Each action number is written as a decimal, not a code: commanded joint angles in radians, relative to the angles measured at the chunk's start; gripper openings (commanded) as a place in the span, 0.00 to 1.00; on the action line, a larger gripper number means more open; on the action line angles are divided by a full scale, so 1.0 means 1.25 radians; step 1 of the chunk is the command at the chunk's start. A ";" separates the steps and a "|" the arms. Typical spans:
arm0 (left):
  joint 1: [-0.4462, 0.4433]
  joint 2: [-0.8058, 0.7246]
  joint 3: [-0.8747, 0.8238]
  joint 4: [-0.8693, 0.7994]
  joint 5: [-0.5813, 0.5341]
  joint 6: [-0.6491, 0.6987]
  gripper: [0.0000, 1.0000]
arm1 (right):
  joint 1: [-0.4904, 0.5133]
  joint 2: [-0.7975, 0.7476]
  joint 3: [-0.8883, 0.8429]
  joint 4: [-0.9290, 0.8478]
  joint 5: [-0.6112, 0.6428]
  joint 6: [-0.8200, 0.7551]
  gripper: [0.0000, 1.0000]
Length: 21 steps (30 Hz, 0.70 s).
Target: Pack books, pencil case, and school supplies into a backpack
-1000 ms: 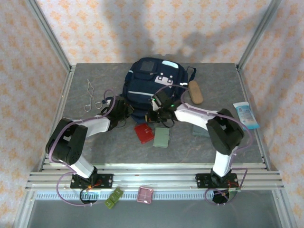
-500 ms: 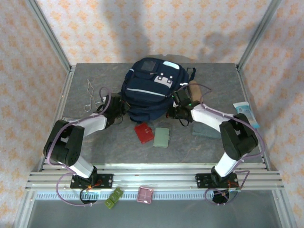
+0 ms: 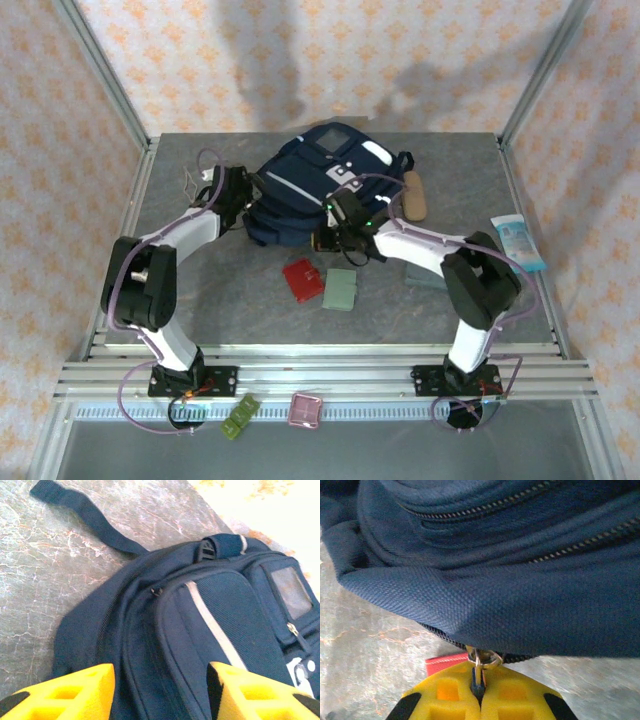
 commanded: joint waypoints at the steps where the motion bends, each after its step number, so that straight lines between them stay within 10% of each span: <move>1: -0.015 -0.096 -0.075 0.016 0.020 -0.016 0.56 | 0.011 0.019 0.051 0.060 -0.046 0.014 0.00; 21: -0.217 -0.131 -0.275 0.256 -0.009 -0.219 0.72 | 0.021 0.041 0.041 0.069 -0.070 0.002 0.00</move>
